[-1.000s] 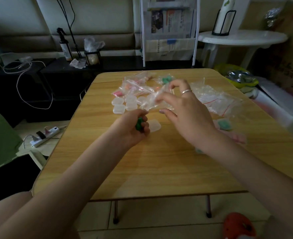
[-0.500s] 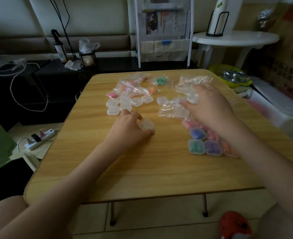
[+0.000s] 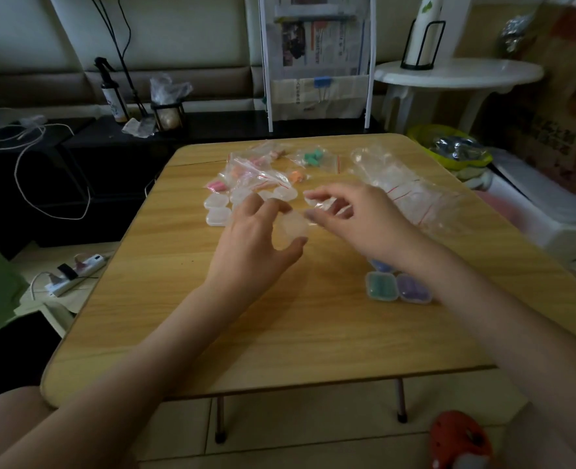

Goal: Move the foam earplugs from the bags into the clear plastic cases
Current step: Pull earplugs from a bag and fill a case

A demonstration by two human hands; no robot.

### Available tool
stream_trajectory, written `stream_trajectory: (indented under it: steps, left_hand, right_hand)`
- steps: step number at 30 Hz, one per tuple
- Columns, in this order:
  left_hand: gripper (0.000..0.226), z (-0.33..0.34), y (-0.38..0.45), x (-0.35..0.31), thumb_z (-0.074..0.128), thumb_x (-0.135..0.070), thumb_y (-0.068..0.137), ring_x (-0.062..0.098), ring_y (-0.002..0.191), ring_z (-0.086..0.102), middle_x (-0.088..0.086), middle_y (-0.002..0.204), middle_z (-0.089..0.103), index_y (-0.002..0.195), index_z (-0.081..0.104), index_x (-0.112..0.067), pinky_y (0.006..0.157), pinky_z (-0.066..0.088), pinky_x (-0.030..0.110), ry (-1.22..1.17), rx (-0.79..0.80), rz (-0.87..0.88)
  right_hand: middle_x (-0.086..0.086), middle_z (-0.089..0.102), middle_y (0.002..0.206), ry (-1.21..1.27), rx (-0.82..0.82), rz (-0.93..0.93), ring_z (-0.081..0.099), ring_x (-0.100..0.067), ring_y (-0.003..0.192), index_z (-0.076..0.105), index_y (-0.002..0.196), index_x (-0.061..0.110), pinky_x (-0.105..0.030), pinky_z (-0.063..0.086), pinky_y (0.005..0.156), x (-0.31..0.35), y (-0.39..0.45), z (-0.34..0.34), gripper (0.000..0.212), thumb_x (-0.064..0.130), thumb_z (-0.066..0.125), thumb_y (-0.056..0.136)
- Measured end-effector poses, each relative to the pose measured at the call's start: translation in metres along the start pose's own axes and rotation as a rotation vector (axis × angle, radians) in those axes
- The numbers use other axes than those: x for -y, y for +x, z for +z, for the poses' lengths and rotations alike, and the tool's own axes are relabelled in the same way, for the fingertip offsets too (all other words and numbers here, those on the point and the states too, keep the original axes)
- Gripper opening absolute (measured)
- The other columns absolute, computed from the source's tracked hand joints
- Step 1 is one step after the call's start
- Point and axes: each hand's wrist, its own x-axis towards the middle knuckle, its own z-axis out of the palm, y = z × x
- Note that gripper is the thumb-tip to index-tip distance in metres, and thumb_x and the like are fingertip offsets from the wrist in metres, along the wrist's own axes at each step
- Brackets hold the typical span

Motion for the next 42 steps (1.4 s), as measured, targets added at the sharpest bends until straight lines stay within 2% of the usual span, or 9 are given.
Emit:
stream_trajectory:
  steps: [7,12,16,22,26,31,35,38,42]
  left_hand:
    - [0.047,0.001,-0.005,-0.002,0.063,-0.029,0.071,0.031,0.087,0.057,0.011,0.095,0.057,0.110,0.063,-0.004,0.071,0.038,0.027,0.119,-0.066,0.191]
    - [0.046,0.001,-0.002,0.000,0.070,-0.028,0.076,0.019,0.082,0.054,0.006,0.097,0.054,0.116,0.062,-0.007,0.069,0.039,0.023,0.018,-0.077,0.151]
    - [0.044,-0.007,0.003,-0.001,0.066,-0.041,0.076,-0.001,0.069,0.044,-0.011,0.087,0.046,0.109,0.065,-0.012,0.061,0.037,0.006,-0.151,-0.123,0.069]
    - [0.033,-0.005,0.004,-0.004,0.073,-0.029,0.078,0.003,0.065,0.042,-0.015,0.081,0.045,0.108,0.064,-0.019,0.060,0.039,0.009,-0.282,-0.085,-0.023]
    - [0.032,-0.004,0.006,0.000,0.073,-0.024,0.078,0.005,0.064,0.042,-0.008,0.080,0.047,0.108,0.063,-0.022,0.057,0.039,0.012,-0.382,-0.065,-0.088]
    - [0.035,-0.004,0.005,0.001,0.075,-0.025,0.078,0.004,0.068,0.046,-0.011,0.084,0.047,0.111,0.064,-0.019,0.061,0.041,0.009,-0.307,-0.104,-0.019]
    - [0.052,0.000,0.001,0.001,0.079,-0.024,0.074,-0.012,0.073,0.046,-0.008,0.090,0.044,0.120,0.062,-0.009,0.069,0.035,-0.001,-0.180,-0.085,0.169]
    - [0.047,0.005,-0.002,0.000,0.077,-0.022,0.076,-0.002,0.065,0.038,-0.006,0.093,0.045,0.118,0.063,-0.005,0.068,0.037,0.009,-0.119,-0.133,0.198]
    - [0.033,0.006,-0.002,0.001,0.072,-0.021,0.081,0.003,0.073,0.039,-0.002,0.087,0.046,0.099,0.051,-0.003,0.063,0.036,0.016,-0.064,-0.212,0.210]
  right_hand:
    - [0.019,0.056,0.055,0.145,0.075,0.048,0.052,0.007,0.054,0.064,0.084,0.033,-0.009,0.036,0.050,0.007,-0.005,0.016,0.018,0.044,0.076,0.075]
    - [-0.003,0.070,0.082,0.477,0.041,0.095,0.070,-0.017,0.072,0.059,0.106,0.017,-0.031,0.059,0.073,0.004,-0.004,0.014,0.032,0.021,0.076,0.079]
    - [-0.005,0.073,0.082,0.689,0.083,0.144,0.071,-0.018,0.076,0.056,0.108,0.012,-0.029,0.058,0.073,0.001,-0.002,0.011,0.034,0.030,0.067,0.082]
    - [0.004,0.068,0.095,0.437,0.136,0.104,0.068,-0.007,0.082,0.061,0.112,0.022,-0.029,0.056,0.076,0.002,-0.005,0.016,0.033,0.045,0.049,0.093]
    - [0.010,0.061,0.114,0.248,-0.024,-0.054,0.064,-0.005,0.090,0.059,0.121,0.027,-0.027,0.055,0.079,-0.003,-0.002,0.014,0.039,0.042,0.065,0.086]
    - [0.015,0.068,0.096,0.302,-0.072,-0.086,0.065,0.000,0.089,0.069,0.105,0.023,-0.022,0.054,0.081,0.001,-0.004,0.016,0.024,0.036,0.065,0.086]
    - [0.019,0.068,0.087,0.314,-0.069,-0.095,0.065,0.003,0.083,0.071,0.096,0.028,-0.017,0.053,0.074,0.001,-0.005,0.022,0.011,0.029,0.066,0.086]
    - [0.013,0.072,0.084,0.398,-0.065,-0.064,0.068,-0.002,0.080,0.073,0.093,0.026,-0.022,0.055,0.074,0.000,-0.003,0.022,0.010,0.021,0.068,0.086]
    - [-0.007,0.074,0.089,0.534,-0.104,0.006,0.071,-0.016,0.083,0.073,0.099,0.006,-0.030,0.059,0.075,0.002,-0.002,0.021,0.021,0.021,0.061,0.092]
